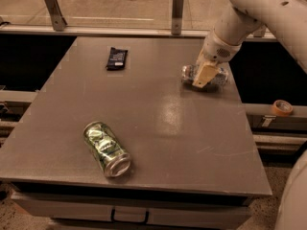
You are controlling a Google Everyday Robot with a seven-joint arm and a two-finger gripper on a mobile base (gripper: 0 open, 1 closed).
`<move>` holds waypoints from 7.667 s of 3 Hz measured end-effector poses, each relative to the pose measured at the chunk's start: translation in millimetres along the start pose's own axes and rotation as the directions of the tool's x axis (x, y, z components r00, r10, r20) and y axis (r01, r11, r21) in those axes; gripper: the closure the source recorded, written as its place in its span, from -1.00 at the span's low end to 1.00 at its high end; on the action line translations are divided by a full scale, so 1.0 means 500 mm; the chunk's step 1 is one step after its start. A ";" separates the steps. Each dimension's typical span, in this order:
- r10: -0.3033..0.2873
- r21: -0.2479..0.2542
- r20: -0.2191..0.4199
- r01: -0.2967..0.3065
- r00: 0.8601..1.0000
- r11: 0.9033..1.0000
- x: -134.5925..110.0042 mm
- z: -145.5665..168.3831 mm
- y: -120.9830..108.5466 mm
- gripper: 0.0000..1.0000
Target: Move redbull can near green can
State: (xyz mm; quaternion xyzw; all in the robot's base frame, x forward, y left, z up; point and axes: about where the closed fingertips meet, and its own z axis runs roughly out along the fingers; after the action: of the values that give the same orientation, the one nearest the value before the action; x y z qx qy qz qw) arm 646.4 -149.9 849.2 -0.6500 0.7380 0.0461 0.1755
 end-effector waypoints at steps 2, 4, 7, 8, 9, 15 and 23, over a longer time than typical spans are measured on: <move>-0.096 0.095 0.175 0.080 0.980 0.992 -0.108 -0.156 -0.037 1.00; -0.116 0.093 0.257 0.095 0.959 0.991 -0.169 -0.153 -0.004 1.00; -0.183 0.073 0.493 0.169 0.851 0.983 -0.338 -0.166 0.116 1.00; -0.165 0.023 0.633 0.194 0.756 0.981 -0.410 -0.153 0.199 1.00; -0.119 -0.015 0.776 0.207 0.619 0.978 -0.496 -0.137 0.276 1.00; 0.141 -0.186 0.911 0.081 0.388 0.979 -0.477 -0.003 0.384 -0.23; 0.008 -0.005 0.703 -0.007 0.711 1.000 -0.342 -0.125 0.264 -1.00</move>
Offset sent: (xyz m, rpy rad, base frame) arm 0.0106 0.0314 0.1593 0.2334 -0.2223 0.1307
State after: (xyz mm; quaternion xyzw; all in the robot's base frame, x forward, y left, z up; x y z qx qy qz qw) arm 521.3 12.8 940.8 -0.5808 0.6185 0.2911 0.4420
